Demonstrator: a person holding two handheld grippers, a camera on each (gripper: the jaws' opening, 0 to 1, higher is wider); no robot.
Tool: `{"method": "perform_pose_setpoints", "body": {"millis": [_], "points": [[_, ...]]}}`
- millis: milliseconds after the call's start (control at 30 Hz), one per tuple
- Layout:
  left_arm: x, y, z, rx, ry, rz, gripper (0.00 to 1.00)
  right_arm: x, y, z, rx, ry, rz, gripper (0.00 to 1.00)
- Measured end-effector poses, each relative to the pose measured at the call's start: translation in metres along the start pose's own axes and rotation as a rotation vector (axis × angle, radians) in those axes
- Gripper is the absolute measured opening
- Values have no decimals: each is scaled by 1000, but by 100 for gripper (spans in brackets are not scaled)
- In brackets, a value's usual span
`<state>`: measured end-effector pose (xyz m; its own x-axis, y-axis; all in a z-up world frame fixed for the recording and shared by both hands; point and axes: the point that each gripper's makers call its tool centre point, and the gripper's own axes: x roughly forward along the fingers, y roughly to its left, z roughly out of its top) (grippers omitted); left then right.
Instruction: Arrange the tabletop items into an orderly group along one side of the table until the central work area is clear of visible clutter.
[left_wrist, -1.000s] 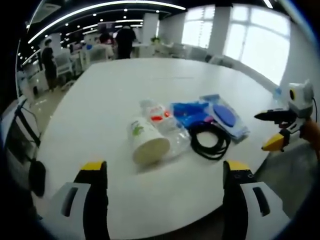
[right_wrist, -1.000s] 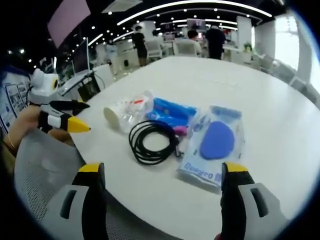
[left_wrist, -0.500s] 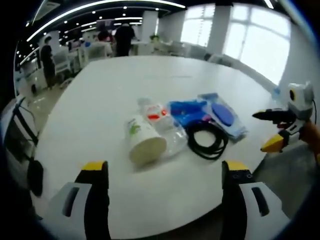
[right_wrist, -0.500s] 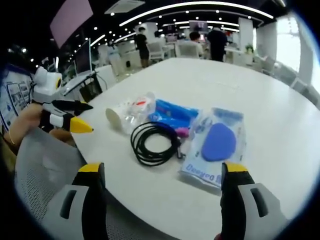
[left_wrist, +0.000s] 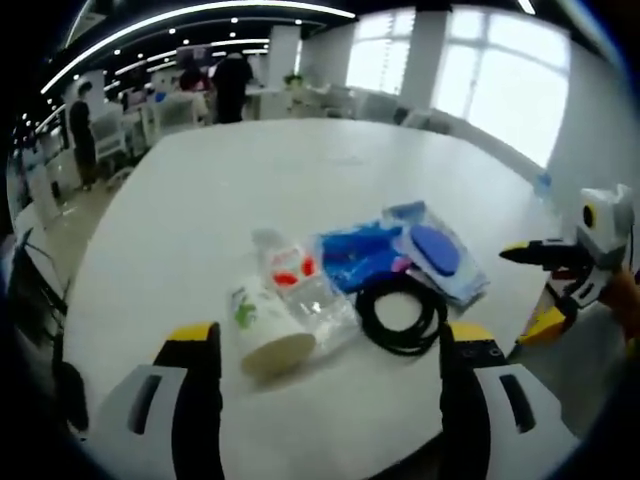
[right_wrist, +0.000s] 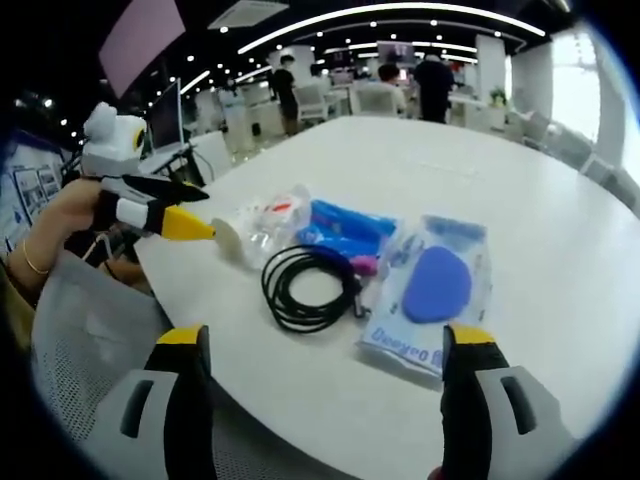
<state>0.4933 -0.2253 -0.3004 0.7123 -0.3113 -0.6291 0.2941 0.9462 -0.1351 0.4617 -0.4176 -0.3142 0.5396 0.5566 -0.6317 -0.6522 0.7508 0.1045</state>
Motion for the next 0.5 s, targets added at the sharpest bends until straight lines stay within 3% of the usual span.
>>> {"method": "perform_pose_setpoints", "body": {"millis": [500], "points": [[37,12,15,-25,46,-32,80,-2,-3,2,9,-10,-8,94]]}}
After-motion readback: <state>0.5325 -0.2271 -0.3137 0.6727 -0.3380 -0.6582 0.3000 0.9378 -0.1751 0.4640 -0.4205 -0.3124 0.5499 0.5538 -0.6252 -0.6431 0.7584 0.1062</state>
